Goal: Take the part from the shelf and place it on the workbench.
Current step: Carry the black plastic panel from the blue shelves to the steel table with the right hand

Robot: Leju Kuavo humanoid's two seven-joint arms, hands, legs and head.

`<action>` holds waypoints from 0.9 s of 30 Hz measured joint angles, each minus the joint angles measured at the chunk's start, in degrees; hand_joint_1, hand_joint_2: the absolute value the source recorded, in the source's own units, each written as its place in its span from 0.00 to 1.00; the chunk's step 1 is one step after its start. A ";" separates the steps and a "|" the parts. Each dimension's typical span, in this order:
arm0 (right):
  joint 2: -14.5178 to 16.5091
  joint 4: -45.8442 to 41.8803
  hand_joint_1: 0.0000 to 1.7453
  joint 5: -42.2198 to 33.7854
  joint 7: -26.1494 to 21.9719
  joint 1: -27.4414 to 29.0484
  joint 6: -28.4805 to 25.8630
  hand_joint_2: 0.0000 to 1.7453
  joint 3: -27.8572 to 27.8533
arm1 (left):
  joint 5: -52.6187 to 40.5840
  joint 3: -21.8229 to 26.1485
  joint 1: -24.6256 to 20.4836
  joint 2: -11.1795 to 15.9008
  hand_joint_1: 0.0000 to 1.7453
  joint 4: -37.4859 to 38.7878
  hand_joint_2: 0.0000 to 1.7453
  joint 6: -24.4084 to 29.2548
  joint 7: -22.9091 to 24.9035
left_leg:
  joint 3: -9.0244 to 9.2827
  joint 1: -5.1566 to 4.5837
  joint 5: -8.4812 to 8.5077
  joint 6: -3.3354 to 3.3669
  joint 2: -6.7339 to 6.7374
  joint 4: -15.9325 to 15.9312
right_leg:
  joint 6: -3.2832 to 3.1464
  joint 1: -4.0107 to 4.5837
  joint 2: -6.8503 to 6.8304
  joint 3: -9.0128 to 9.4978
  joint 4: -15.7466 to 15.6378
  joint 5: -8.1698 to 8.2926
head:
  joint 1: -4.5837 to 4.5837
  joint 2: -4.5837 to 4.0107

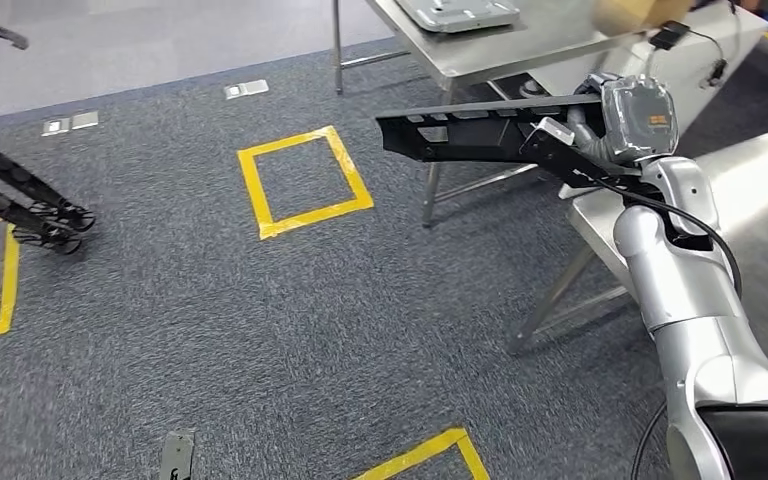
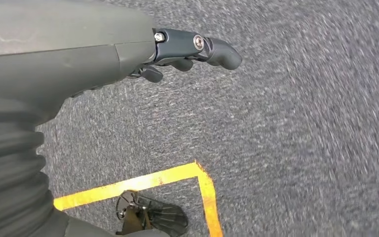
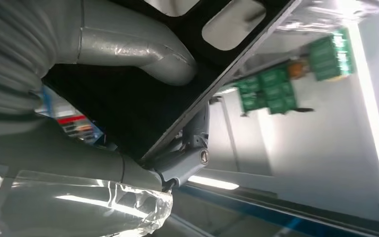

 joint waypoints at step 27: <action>-7.45 11.20 0.94 3.70 3.20 -6.66 -1.06 1.00 -0.50 | 3.47 3.24 1.31 -1.99 0.00 -0.05 1.00 4.88 -13.93 | 0.20 0.16 -0.12 -0.03 -2.59 0.11 | 0.35 -0.03 2.58 5.44 -11.60 4.40 | -0.34 0.00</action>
